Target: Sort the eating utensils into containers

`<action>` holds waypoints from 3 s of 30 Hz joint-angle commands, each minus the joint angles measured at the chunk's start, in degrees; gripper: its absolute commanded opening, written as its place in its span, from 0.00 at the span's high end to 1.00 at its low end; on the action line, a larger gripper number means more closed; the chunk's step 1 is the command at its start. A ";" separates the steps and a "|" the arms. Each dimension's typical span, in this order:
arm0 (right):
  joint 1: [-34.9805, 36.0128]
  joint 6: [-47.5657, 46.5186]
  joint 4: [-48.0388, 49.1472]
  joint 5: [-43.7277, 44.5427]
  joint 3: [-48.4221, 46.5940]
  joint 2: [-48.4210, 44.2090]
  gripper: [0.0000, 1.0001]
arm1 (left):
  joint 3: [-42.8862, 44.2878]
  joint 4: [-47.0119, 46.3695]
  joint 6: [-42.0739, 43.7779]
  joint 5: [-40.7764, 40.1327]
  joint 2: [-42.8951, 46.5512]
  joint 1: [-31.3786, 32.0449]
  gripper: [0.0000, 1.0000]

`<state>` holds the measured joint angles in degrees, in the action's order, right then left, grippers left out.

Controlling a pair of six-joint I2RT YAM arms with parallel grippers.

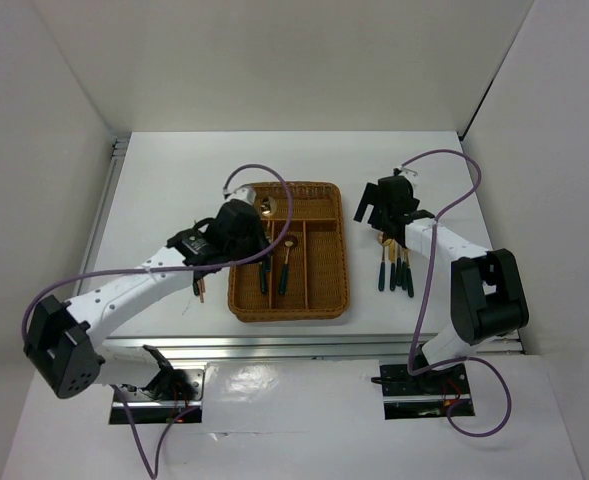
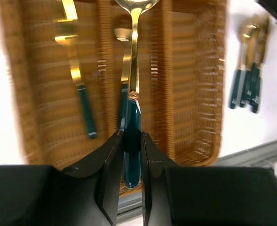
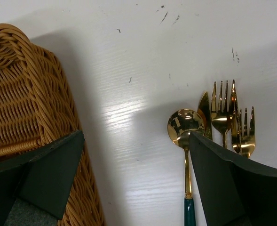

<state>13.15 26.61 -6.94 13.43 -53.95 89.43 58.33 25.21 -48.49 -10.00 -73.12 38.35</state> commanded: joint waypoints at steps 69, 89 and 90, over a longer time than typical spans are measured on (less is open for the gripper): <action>-2.16 1.69 2.02 -1.83 0.52 -1.19 0.00 | -18.94 -0.16 3.58 -4.77 9.50 -28.67 0.21; -2.16 1.69 2.02 -1.30 -0.01 0.39 0.00 | -17.10 -3.50 5.25 -6.26 -5.18 -31.49 0.41; -2.16 1.69 2.02 -1.30 -0.01 0.40 0.00 | -17.10 -2.89 5.25 -6.87 -5.19 -31.49 0.41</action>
<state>11.35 27.88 -6.87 11.53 -53.82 89.19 39.18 22.59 -44.66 -14.72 -77.14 7.16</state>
